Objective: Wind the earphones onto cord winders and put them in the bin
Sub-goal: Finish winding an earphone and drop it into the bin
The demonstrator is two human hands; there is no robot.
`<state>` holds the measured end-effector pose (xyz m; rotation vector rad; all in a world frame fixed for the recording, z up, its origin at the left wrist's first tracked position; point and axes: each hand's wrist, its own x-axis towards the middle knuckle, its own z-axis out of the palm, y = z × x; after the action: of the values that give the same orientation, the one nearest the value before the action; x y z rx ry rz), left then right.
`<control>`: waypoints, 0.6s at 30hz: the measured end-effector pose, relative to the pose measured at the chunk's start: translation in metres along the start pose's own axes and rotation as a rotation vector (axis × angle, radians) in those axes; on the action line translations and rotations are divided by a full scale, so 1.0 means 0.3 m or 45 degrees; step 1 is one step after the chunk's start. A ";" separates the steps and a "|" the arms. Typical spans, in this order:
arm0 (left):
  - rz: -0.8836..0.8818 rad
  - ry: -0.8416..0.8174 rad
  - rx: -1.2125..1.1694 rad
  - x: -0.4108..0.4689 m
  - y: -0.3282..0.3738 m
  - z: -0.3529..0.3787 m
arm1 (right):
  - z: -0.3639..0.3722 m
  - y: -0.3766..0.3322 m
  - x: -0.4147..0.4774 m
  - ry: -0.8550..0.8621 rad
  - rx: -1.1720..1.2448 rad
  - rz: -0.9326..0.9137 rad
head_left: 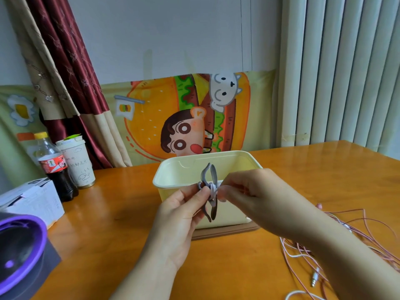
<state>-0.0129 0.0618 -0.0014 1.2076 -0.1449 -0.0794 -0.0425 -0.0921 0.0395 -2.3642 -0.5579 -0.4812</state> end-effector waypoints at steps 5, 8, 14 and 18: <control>0.006 -0.116 0.354 -0.001 0.000 -0.018 | -0.041 0.036 0.011 0.175 -0.030 0.042; 0.027 -0.229 0.488 -0.001 0.009 -0.024 | -0.066 0.057 0.014 0.141 -0.009 0.033; 0.020 -0.319 0.563 -0.001 0.040 -0.040 | -0.076 0.095 0.017 0.106 0.146 -0.001; -0.024 -0.382 0.584 0.002 0.061 -0.058 | -0.068 0.113 0.017 0.083 0.305 0.011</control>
<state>-0.0100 0.0844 0.0097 1.6506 -0.4316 -0.2544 -0.0249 -0.1280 0.0393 -2.1153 -0.5431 -0.4589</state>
